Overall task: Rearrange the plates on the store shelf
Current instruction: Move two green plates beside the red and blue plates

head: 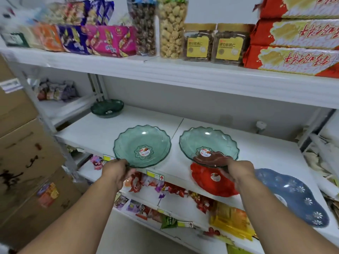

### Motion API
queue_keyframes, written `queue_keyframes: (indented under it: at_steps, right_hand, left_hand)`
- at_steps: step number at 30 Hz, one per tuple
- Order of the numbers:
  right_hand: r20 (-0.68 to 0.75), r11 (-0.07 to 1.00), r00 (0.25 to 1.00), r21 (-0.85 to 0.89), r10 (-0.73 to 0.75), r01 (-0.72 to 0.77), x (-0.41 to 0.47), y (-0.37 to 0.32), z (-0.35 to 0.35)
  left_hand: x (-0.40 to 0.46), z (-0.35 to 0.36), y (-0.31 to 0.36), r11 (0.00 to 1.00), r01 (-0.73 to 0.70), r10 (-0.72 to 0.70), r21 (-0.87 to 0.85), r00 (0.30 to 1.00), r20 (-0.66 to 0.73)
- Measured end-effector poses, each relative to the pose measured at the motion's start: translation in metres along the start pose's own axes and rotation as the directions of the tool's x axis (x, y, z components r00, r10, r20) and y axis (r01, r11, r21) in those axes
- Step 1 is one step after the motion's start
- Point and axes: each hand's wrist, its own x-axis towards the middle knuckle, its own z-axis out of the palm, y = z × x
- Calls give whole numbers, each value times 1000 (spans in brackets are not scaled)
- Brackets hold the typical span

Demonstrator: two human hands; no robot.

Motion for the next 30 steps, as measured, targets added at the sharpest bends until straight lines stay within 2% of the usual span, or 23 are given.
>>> queue_keyframes:
  at_steps: [6, 14, 30]
  right_hand:
    - [5, 1000, 1000, -11, 20, -20, -14, 13, 64]
    - [-36, 999, 999, 1, -38, 38, -15, 20, 128]
    - [-32, 998, 999, -54, -42, 40, 76, -6, 203]
  left_hand:
    - [43, -38, 27, 1000, 29, -29, 10, 1000, -4]
    - [85, -62, 55, 1000, 18, -18, -2, 999, 38]
    - [200, -14, 79, 998, 33, -31, -45, 998, 60]
